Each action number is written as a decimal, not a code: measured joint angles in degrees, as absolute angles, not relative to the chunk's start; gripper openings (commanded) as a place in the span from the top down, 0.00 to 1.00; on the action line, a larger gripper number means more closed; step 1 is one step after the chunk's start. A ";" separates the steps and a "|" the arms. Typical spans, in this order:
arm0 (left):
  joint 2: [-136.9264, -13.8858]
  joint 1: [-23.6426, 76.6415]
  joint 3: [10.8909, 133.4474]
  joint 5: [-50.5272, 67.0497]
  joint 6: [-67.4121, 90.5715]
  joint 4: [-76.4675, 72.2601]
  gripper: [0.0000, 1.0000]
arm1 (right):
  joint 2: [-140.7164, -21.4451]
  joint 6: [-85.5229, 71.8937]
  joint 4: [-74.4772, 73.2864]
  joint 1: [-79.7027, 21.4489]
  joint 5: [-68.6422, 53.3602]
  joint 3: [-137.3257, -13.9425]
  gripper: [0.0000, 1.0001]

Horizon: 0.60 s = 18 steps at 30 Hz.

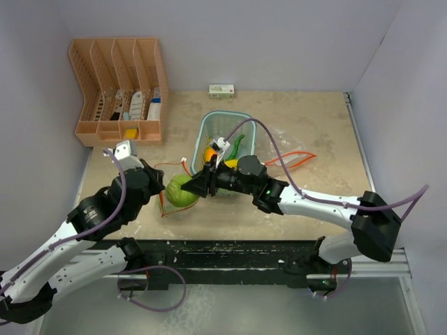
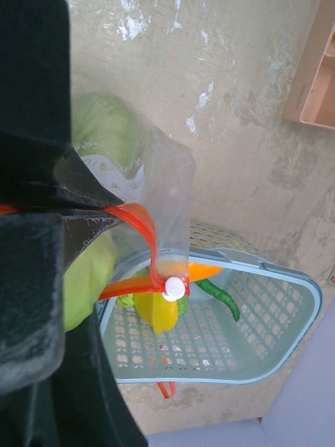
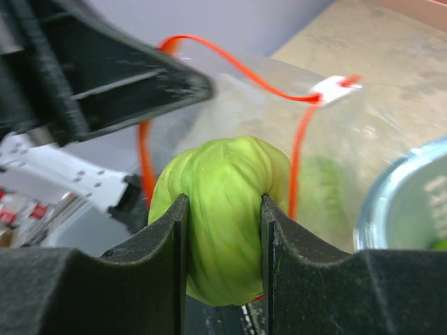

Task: Place the food in the zip-top bag and seal the zipper

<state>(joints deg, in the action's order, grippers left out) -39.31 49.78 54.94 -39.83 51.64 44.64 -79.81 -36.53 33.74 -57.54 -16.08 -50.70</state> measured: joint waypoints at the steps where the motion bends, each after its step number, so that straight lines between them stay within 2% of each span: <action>1: -38.98 49.78 54.68 -39.75 51.70 44.66 1.00 | -80.51 -36.56 33.69 -57.69 -14.74 -50.63 0.97; 5: -37.95 49.78 54.41 -39.22 51.88 45.04 1.00 | -81.25 -36.27 30.20 -58.89 -5.17 -50.81 0.92; 8: -37.85 49.78 54.26 -38.98 51.92 44.91 1.00 | -81.91 -35.40 24.80 -60.80 2.46 -53.87 0.80; 11: -38.22 49.78 53.82 -38.79 51.92 44.58 1.00 | -84.20 -34.15 20.03 -63.90 9.34 -60.25 0.58; 15: -39.22 49.54 53.71 -39.27 51.83 44.36 1.00 | -86.85 -31.90 15.62 -67.57 16.25 -66.39 0.23; 18: -39.59 49.52 53.71 -39.46 51.68 44.80 1.00 | -87.92 -30.61 12.36 -69.32 19.99 -68.23 0.04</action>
